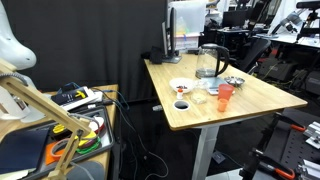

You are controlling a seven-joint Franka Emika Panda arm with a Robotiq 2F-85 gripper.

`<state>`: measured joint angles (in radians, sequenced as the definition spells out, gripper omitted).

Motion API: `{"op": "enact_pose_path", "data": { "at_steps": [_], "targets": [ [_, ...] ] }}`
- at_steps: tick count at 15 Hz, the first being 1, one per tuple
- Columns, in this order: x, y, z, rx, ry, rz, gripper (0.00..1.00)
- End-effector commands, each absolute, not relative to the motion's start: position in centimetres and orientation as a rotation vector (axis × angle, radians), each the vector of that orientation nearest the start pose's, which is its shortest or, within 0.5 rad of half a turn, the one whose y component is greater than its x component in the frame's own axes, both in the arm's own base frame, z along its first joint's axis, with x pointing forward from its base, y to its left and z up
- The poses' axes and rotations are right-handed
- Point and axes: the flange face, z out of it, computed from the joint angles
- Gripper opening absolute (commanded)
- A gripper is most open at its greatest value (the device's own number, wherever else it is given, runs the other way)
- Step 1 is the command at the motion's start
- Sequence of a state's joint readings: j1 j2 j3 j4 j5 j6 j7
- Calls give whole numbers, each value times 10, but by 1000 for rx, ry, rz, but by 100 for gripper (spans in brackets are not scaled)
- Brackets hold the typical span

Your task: Move the orange cup to the right

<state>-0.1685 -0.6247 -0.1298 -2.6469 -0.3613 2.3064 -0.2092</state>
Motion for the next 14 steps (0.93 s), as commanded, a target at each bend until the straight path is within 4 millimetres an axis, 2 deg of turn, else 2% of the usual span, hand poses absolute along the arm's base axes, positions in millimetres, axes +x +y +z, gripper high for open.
{"op": "enact_pose_path", "data": {
  "at_steps": [1,3,7,11,14],
  "targets": [
    [361,-119,465,-3398,-221,-381,100],
    [362,-119,463,-3384,-206,-364,100],
    [362,-115,435,-3318,-93,-283,100],
    [362,-107,391,-3254,13,-179,100],
    [363,-88,352,-3192,52,-59,100]
  ]
}}
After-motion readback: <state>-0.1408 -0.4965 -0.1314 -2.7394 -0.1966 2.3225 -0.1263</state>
